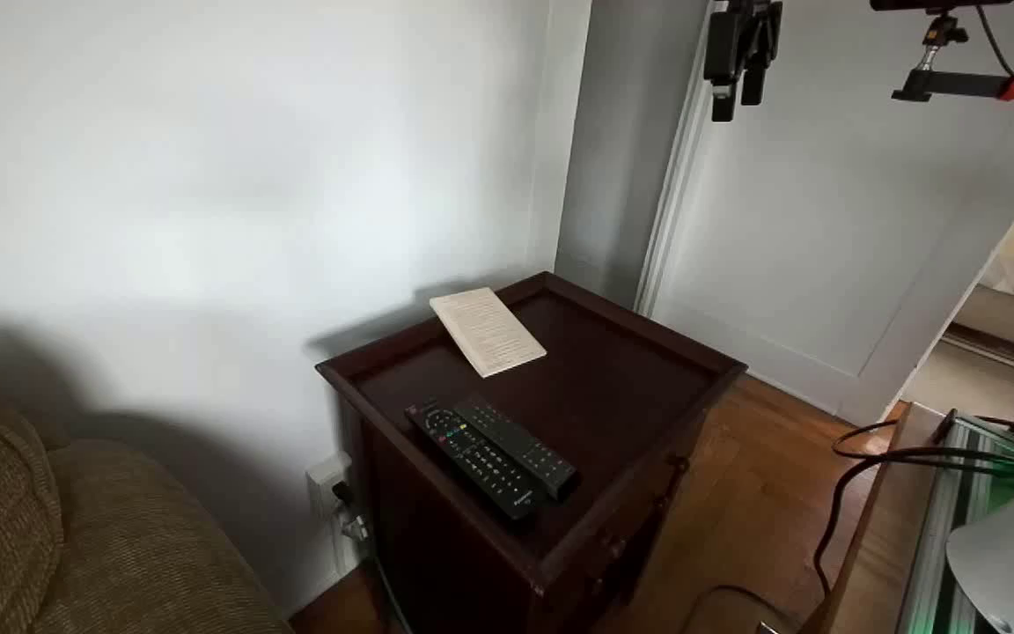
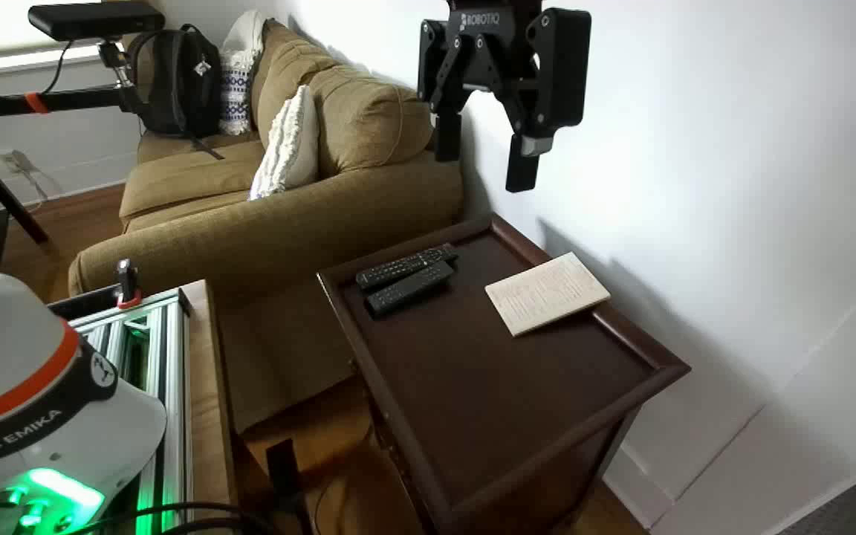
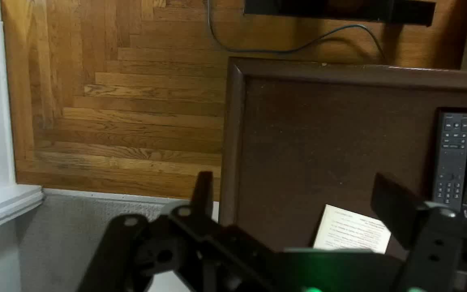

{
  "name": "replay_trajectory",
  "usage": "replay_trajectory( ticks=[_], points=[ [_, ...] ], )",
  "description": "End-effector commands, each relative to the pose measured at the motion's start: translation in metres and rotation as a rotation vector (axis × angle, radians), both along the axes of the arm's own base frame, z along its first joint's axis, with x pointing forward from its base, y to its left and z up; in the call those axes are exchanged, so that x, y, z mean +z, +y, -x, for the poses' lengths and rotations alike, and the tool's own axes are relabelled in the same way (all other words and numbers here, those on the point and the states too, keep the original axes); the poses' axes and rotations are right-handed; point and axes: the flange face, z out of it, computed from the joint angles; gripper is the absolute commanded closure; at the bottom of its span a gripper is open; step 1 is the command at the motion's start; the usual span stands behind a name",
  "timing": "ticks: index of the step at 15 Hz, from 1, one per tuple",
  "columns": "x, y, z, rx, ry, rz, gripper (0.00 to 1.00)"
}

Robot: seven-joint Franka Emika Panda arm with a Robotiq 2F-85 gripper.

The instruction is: Turn the white book over

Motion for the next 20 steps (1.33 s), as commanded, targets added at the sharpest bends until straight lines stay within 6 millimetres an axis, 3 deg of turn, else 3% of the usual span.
replay_trajectory(
  ticks=[1,10,13,18,20],
  points=[
    [0.0,0.0,0.0,0.0,0.001,0.0,0.0],
    [0.0,0.0,0.0,0.0,0.001,0.0,0.0],
    [-0.029,-0.013,-0.019,-0.031,-0.006,-0.124,0.0],
    [-0.096,-0.041,-0.068,0.028,-0.193,-0.328,0.0],
    [-0.114,-0.039,-0.079,0.038,-0.231,-0.424,0.0]
  ],
)
